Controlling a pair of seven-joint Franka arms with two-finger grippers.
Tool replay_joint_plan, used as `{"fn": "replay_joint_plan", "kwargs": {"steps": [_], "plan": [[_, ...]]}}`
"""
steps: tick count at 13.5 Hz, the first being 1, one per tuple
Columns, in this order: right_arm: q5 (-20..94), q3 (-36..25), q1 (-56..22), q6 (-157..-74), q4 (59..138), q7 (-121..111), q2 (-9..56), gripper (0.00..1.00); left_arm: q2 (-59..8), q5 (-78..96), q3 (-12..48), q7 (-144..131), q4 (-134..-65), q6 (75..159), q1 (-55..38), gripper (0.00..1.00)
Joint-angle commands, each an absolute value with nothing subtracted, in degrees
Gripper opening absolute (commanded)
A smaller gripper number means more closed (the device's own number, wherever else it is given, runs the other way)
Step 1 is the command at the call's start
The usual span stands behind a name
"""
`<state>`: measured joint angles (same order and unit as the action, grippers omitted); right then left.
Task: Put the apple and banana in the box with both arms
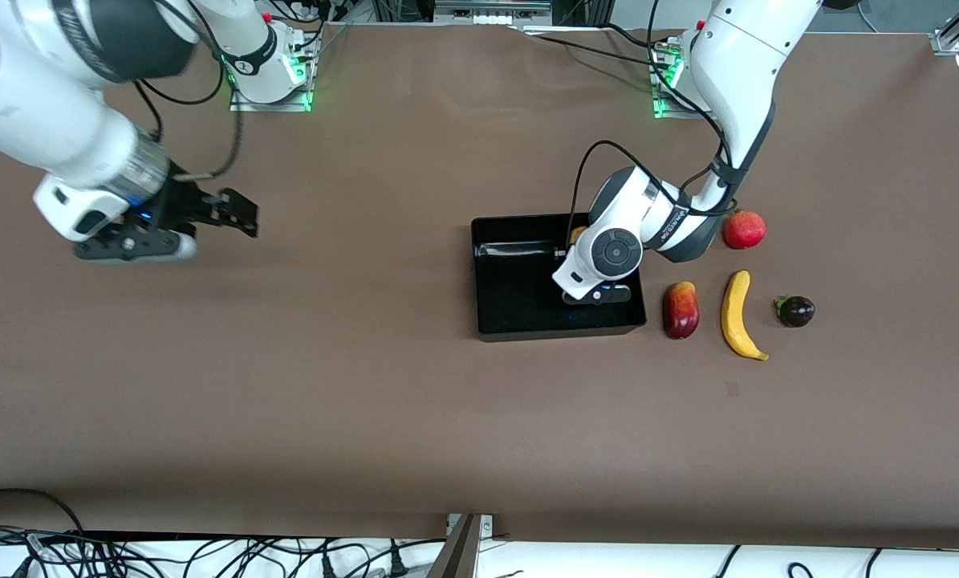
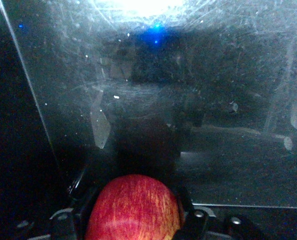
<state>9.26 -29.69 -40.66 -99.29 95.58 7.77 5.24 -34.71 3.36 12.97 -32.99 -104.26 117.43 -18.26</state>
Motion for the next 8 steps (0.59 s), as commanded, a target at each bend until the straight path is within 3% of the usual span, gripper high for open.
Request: {"fn": "replay_joint_plan", "kwargs": {"steps": [1, 3, 5, 8], "plan": [[9.0, -31.2, -41.0, -99.7, 100.6, 4.5, -0.2, 1.0, -32.3, 3.3, 12.9, -33.4, -102.7, 114.6, -17.7, 1.0], [6.9, -29.3, -36.8, -99.2, 100.5, 1.1, -0.4, 1.0, -31.9, 3.3, 12.6, -33.3, -95.7, 107.4, -16.9, 1.0], [5.7, -18.4, -25.2, -98.7, 100.5, -0.5, -0.9, 1.0, -32.2, 3.0, 11.2, -32.6, -86.4, 96.2, -15.8, 1.0], [4.0, -3.7, -10.1, -98.7, 100.3, -1.6, -0.9, 1.0, -30.8, -3.7, 8.8, -25.1, -82.0, 92.1, -12.4, 1.0]]}}
